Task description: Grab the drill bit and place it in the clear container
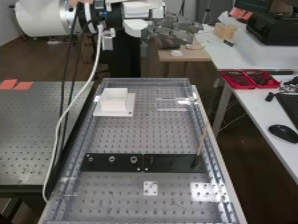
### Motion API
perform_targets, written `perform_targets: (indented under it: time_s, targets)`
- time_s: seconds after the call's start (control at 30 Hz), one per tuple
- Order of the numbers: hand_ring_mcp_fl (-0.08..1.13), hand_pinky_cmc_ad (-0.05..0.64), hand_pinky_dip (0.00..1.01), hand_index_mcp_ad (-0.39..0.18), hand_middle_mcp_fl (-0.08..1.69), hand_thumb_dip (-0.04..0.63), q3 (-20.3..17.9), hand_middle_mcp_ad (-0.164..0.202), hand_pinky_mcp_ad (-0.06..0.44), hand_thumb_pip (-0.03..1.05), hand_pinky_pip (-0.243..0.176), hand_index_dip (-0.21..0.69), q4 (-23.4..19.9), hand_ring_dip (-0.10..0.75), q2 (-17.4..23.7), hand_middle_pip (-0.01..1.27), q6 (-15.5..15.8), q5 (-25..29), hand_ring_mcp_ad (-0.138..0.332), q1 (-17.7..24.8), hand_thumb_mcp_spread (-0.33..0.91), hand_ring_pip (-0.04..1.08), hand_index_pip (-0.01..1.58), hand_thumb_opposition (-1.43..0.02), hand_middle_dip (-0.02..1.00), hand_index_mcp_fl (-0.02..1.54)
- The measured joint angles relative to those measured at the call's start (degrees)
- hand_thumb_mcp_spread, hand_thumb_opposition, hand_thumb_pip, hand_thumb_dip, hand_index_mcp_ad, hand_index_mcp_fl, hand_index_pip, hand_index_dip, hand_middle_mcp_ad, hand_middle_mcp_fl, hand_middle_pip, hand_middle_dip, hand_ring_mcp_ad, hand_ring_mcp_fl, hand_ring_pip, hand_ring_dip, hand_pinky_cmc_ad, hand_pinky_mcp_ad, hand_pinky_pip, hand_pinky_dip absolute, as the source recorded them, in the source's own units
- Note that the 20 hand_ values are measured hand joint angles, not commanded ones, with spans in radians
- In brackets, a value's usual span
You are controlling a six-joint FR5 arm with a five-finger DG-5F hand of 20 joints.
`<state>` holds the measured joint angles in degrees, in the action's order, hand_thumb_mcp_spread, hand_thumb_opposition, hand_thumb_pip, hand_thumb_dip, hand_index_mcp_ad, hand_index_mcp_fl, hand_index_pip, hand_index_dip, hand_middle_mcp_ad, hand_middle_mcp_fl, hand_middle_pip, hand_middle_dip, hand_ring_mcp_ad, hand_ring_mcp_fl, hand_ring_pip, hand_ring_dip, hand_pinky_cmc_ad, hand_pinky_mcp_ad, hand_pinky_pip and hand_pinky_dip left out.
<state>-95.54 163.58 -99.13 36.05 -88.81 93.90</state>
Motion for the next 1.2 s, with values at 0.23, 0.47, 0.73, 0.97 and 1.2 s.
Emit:
perform_targets:
  time_s: [0.23, 0.47, 0.73, 0.97, 1.2]
  targets:
    - [0.01, 0.375, 0.27, -0.075, 0.22, 0.093, 0.7, 0.089, 0.297, 0.37, -0.075, 0.244, 1.1, 0.101, 0.1, 0.12, -0.2, 0.1, 0.148, -0.2, 0.31, 0.12, 0.09, -0.73, 0.20, 0.32]
    - [0.01, 0.375, 0.27, -0.075, 0.22, 0.093, 2.0, 0.089, 0.297, 0.37, -0.075, 0.244, 3.2, 0.101, -0.8, 0.12, -0.9, 0.1, 0.148, -0.9, 0.31, 0.12, 0.09, -0.73, 0.20, 0.32]
    - [0.02, 0.375, 0.27, -0.075, 0.22, 0.093, 2.1, 0.089, 0.295, 0.37, -0.075, 0.244, 3.3, 0.101, -1.1, 0.12, -1.6, -0.6, 0.152, -1.8, 0.31, 0.12, 0.09, -0.73, 0.20, 0.32]
    - [0.02, 0.375, 0.26, -0.075, 0.21, 0.093, 2.4, 0.089, 0.298, 0.37, -0.075, 0.244, 3.5, 0.101, -1.7, 0.12, -2.2, -1.8, 0.152, -3.0, 0.31, 0.12, 0.09, -0.73, 0.20, 0.32]
    - [0.02, 0.375, 0.28, -0.075, 0.22, 0.093, 2.6, 0.089, 0.295, 0.37, -0.075, 0.244, 3.5, 0.101, -2.0, 0.12, -2.6, -2.1, 0.150, -3.2, 0.31, 0.12, 0.09, -0.73, 0.20, 0.32]
